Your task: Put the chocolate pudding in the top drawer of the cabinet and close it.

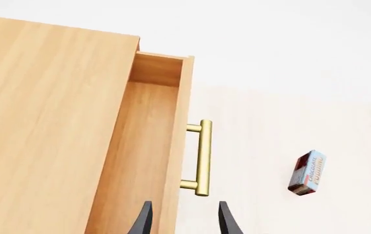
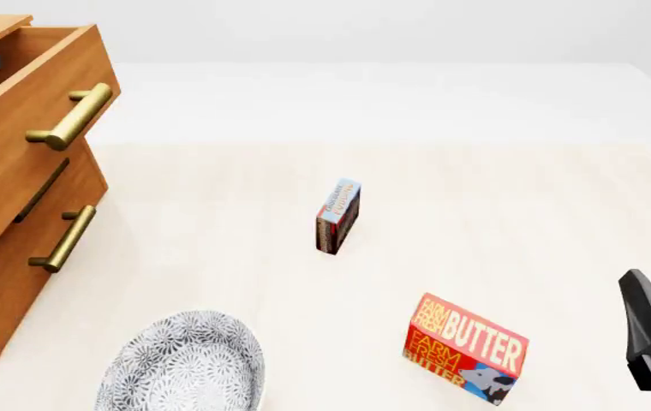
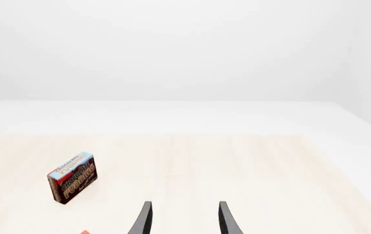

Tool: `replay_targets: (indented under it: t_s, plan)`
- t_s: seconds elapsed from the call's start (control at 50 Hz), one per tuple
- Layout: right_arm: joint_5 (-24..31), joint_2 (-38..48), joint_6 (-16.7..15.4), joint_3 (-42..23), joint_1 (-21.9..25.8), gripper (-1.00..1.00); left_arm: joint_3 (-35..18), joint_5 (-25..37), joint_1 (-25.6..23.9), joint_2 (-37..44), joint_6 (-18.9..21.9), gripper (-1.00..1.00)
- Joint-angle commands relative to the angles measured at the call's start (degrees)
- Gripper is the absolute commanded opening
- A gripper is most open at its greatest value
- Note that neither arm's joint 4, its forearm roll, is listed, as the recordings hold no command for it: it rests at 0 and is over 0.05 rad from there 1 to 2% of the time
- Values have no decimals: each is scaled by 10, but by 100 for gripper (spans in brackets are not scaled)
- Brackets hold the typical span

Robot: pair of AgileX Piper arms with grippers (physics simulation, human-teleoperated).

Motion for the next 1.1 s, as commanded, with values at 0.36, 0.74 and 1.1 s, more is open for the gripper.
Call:
replay_targets:
  t_s: [0.36,0.74,1.1]
  plan:
    - [0,0,0,0,0,100,21,-8,4,26,4,100]
    - [0,0,0,0,0,100,36,-24,2,49,-1,100]
    - [0,0,0,0,0,100,61,-42,-7,56,-12,100]
